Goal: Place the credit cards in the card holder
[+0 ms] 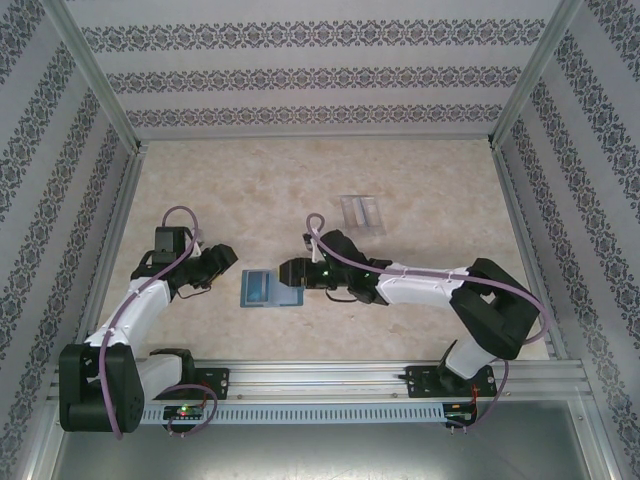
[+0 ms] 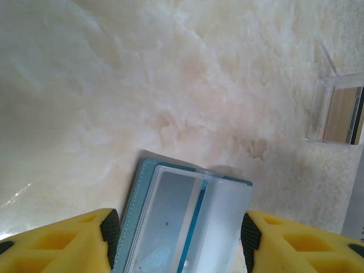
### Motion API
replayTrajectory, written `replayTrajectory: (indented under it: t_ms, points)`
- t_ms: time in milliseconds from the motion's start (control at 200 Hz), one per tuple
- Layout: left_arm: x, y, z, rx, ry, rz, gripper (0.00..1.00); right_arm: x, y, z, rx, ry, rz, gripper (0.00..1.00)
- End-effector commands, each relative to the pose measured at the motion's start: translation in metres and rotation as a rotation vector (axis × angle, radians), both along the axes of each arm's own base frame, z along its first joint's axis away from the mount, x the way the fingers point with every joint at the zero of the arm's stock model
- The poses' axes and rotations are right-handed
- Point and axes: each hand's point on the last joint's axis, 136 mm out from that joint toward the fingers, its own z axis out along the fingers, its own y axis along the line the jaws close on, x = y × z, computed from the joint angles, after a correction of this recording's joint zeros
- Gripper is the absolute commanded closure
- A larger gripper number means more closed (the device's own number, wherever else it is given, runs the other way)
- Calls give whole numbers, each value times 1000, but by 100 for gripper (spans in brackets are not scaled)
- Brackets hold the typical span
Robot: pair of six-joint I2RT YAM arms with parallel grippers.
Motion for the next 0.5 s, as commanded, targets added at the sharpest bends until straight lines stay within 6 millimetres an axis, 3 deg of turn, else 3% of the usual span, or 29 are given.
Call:
replayTrajectory:
  t_ms: [0, 495]
  points:
    - [-9, -6, -7, -4, 17, -43, 39, 3, -13, -21, -45, 56, -86, 38]
    - [-13, -8, -8, -9, 20, -62, 36, -13, 7, -48, -45, 126, -58, 37]
